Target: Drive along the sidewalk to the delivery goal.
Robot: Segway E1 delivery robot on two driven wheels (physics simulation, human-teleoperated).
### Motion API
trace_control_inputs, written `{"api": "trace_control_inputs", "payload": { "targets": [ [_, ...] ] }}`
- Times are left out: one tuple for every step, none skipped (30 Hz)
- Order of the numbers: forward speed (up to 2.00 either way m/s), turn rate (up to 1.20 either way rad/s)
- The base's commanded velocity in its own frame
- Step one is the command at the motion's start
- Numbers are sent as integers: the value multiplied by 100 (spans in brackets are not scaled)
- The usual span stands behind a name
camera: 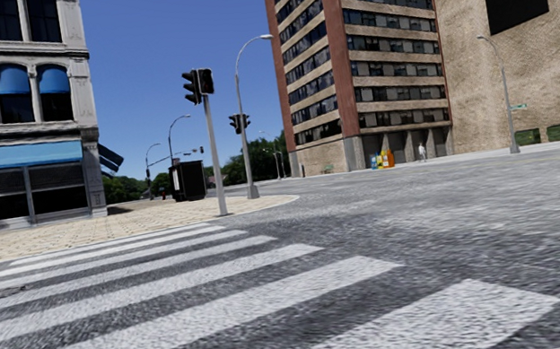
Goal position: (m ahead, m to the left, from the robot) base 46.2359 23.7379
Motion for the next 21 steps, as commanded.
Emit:
{"api": "trace_control_inputs", "payload": {
  "targets": [
    [111, 55],
    [111, 55],
    [111, 55],
    [111, 55],
    [111, 55],
    [111, 55],
    [111, 55],
    [111, 55],
    [111, 55],
    [111, 55],
    [111, 55],
    [111, 55],
    [111, 55],
    [111, 55],
    [111, 55],
    [111, 55],
    [112, 55],
    [115, 55],
    [120, 55],
    [122, 55],
    [122, 55]
  ]
}}
